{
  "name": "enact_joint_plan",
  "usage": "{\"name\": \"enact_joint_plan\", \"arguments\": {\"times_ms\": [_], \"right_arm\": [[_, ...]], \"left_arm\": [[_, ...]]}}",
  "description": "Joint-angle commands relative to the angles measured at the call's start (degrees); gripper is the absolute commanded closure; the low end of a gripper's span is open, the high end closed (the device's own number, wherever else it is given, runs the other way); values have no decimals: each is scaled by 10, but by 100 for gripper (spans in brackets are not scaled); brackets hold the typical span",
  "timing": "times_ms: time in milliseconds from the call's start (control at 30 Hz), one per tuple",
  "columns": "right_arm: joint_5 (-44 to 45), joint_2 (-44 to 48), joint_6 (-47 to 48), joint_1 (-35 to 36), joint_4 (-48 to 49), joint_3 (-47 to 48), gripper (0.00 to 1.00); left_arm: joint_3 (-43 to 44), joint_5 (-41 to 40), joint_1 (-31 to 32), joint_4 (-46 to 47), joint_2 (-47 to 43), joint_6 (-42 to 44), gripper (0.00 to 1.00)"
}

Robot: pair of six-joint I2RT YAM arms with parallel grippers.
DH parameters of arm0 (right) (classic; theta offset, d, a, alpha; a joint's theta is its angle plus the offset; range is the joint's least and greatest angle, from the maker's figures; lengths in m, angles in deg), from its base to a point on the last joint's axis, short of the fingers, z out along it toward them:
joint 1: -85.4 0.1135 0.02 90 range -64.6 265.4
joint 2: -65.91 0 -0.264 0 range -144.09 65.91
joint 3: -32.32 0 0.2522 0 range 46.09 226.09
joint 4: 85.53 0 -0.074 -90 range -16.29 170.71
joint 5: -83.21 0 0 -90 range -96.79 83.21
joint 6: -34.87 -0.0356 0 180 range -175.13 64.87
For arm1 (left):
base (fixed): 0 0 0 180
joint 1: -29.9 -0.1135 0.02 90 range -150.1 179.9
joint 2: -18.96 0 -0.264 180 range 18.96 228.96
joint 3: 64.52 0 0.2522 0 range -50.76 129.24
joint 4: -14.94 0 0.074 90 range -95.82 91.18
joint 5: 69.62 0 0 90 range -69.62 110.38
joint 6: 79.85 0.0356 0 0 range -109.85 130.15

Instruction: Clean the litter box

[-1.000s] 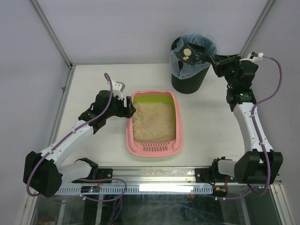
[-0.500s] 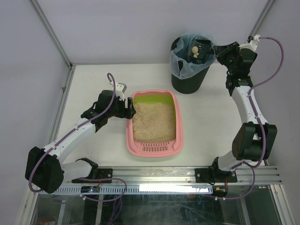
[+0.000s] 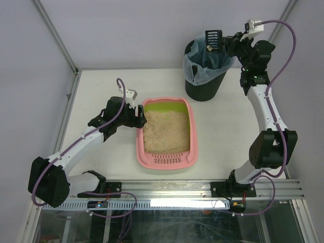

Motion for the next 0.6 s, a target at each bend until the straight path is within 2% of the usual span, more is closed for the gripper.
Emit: {"name": "enact_joint_plan", "arguments": {"times_ms": [0,167,300,467,567], "right_arm": [[37,7,169,35,-11,60,100],[116,0,289,86,-52,98,100],[170,-2,331,102,-60,101,100],[194,11,331,111,-46,85,100],[214,21,273,119,-59,104,100]], "left_arm": [[29,8,-6,17,-1,17,27],[27,12,-7,17,-5,18,28],[28,13,-7,17,-5,18,28],[28,15,-7,17,-5,18,28],[28,15,-7,17,-5,18,28]]}}
